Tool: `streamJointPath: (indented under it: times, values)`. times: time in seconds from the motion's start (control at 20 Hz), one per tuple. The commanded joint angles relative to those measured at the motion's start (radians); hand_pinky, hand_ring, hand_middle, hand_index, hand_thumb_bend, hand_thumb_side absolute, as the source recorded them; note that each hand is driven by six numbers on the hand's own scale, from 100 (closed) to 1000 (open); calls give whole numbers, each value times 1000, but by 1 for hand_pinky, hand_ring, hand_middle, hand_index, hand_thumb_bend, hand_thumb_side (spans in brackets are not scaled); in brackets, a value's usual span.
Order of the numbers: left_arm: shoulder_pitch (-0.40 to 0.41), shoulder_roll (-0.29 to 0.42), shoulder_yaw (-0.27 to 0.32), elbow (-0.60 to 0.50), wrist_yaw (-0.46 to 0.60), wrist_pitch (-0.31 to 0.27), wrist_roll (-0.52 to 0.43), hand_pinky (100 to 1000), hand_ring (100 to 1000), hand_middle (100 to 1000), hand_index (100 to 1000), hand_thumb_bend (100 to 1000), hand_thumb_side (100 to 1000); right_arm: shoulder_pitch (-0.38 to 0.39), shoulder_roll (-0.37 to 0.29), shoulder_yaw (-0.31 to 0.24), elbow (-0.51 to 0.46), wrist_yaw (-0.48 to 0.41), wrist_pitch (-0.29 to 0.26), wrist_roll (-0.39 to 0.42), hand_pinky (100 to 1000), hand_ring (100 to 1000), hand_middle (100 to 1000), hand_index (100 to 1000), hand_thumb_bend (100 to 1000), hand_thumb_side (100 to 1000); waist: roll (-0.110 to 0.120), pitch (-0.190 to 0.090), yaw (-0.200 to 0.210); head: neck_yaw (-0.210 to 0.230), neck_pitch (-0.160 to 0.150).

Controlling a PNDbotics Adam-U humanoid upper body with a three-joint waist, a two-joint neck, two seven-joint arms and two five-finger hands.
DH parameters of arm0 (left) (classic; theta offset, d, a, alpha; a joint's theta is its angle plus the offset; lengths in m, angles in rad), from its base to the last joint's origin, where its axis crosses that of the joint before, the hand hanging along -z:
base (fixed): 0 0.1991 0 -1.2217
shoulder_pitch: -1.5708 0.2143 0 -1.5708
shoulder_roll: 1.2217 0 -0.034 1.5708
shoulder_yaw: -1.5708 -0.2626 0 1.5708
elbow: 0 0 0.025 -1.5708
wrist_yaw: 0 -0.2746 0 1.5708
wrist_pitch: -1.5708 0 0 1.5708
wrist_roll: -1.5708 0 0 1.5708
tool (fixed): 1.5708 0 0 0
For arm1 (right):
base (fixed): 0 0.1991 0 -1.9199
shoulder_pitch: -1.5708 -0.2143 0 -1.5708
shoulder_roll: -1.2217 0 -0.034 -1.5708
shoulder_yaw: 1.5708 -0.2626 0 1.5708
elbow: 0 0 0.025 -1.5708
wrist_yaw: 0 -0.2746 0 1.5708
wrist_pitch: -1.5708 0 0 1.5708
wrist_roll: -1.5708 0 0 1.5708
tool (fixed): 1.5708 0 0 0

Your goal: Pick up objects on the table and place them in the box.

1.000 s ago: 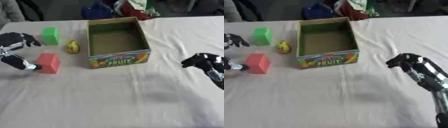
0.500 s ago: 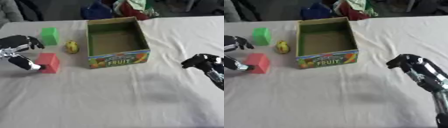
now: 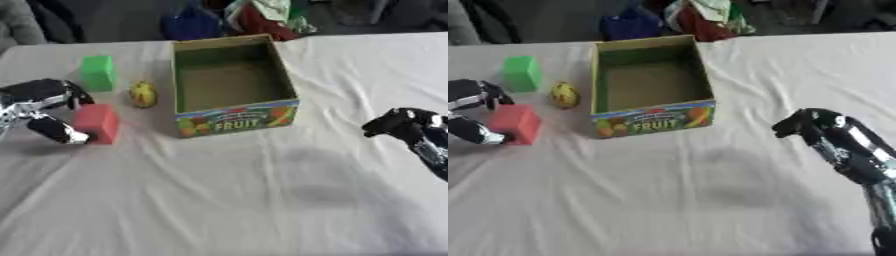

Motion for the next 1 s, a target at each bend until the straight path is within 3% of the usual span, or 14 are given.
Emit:
streamJointPath:
  times: [0.05,0.2,0.55,1.0]
  values:
    - [-17,21,5,-5,2,-3,5,667,576,584,777,454,497,-11,-16,-3,-10,5,-1,2,729,745,592,662,100,564,-1,-15,-1,0,3]
    - [-17,24,14,-27,20,0,24,648,547,531,735,385,443,-11,-16,-4,-10,6,-1,1,729,745,592,662,100,564,-1,-15,0,-1,3]
    - [-23,49,42,-132,98,14,28,645,541,518,729,325,414,-10,-18,-5,-9,5,-2,0,729,745,592,662,100,562,-2,-18,3,-2,3]
    - [-116,35,22,-238,150,25,17,643,538,517,734,323,381,-8,-18,0,-9,3,-1,5,729,744,592,662,100,561,-1,-24,1,0,5]
